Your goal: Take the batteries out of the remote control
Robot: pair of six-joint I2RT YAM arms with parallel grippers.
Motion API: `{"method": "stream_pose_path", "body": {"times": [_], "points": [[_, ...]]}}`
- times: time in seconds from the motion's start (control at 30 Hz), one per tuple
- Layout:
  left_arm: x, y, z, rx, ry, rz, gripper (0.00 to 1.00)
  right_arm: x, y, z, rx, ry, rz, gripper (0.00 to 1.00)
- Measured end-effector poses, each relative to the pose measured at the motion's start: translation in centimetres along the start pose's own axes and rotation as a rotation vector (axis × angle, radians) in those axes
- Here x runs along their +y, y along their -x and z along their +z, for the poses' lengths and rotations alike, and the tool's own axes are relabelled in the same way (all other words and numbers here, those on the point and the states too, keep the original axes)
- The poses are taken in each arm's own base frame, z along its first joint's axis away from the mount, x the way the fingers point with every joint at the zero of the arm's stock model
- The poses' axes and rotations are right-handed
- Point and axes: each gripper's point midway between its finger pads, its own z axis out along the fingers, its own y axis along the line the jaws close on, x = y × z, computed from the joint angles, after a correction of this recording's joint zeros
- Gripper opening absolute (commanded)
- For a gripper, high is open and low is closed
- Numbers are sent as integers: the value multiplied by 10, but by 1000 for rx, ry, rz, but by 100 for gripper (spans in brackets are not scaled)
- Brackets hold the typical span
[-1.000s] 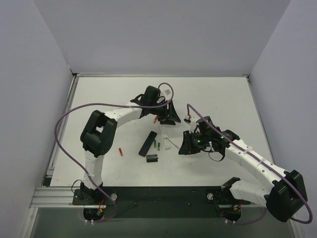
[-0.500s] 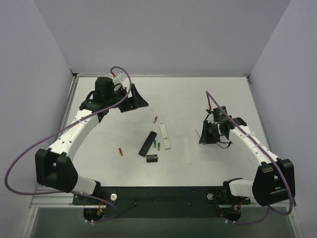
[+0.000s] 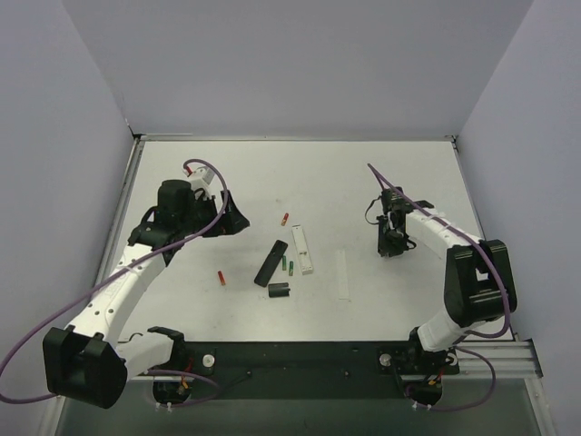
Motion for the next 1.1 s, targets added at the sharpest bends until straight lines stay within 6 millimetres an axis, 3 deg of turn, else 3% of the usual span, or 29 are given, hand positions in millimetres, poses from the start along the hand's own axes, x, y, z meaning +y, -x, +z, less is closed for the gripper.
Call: {"method": "stream_pose_path", "body": {"times": [0.2, 0.53, 0.73, 0.87, 1.07, 1.1], "points": [[2, 4, -3, -24, 14, 20, 94, -1, -2, 3, 12, -7, 0, 21], [0, 9, -9, -50, 15, 40, 95, -1, -9, 12, 61, -21, 0, 21], [0, 9, -9, -51, 14, 41, 94, -2, -9, 8, 61, -17, 4, 22], [0, 9, -9, -51, 13, 42, 94, 1, -4, -8, 22, 14, 14, 28], [-4, 7, -10, -59, -15, 48, 95, 14, 13, -66, -159, 132, 25, 68], [-5, 7, -10, -61, -26, 51, 95, 19, 16, -79, -205, 164, 23, 90]]}}
